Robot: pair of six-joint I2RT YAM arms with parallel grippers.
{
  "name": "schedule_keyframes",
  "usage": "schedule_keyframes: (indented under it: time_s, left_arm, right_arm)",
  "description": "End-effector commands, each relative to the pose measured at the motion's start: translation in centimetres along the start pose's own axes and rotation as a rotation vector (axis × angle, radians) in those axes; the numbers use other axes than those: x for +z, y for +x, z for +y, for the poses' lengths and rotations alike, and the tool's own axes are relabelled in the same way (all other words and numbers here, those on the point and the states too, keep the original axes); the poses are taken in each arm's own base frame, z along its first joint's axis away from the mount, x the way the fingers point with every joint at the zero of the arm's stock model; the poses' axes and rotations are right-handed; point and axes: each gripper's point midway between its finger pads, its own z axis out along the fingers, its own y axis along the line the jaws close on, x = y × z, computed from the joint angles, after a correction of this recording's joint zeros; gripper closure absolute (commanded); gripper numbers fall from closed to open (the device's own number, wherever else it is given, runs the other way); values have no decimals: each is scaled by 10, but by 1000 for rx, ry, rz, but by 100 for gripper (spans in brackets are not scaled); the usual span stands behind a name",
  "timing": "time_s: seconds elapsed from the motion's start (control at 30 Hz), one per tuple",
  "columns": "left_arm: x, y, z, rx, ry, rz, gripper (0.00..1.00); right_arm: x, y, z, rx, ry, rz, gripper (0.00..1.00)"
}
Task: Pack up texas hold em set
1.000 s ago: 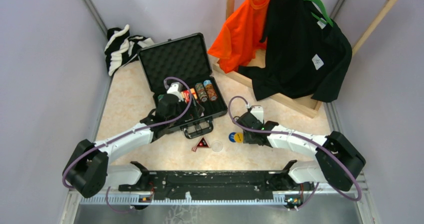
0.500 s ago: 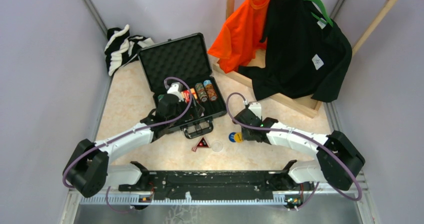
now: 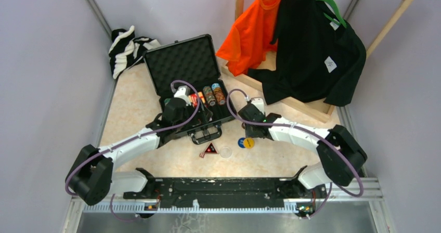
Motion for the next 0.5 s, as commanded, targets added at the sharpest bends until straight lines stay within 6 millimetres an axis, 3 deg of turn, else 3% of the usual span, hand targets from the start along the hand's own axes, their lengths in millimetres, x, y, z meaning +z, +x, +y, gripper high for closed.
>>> schedule_keyframes:
  time_s: [0.0,0.47]
  left_arm:
    - [2,0,-6,14,25,1,0]
    - [4,0,-5,27,23,5,0]
  right_arm:
    - [6,-36,15,-3,-55,-61,57]
    - [32,-64,27,-53,-56,-50,57]
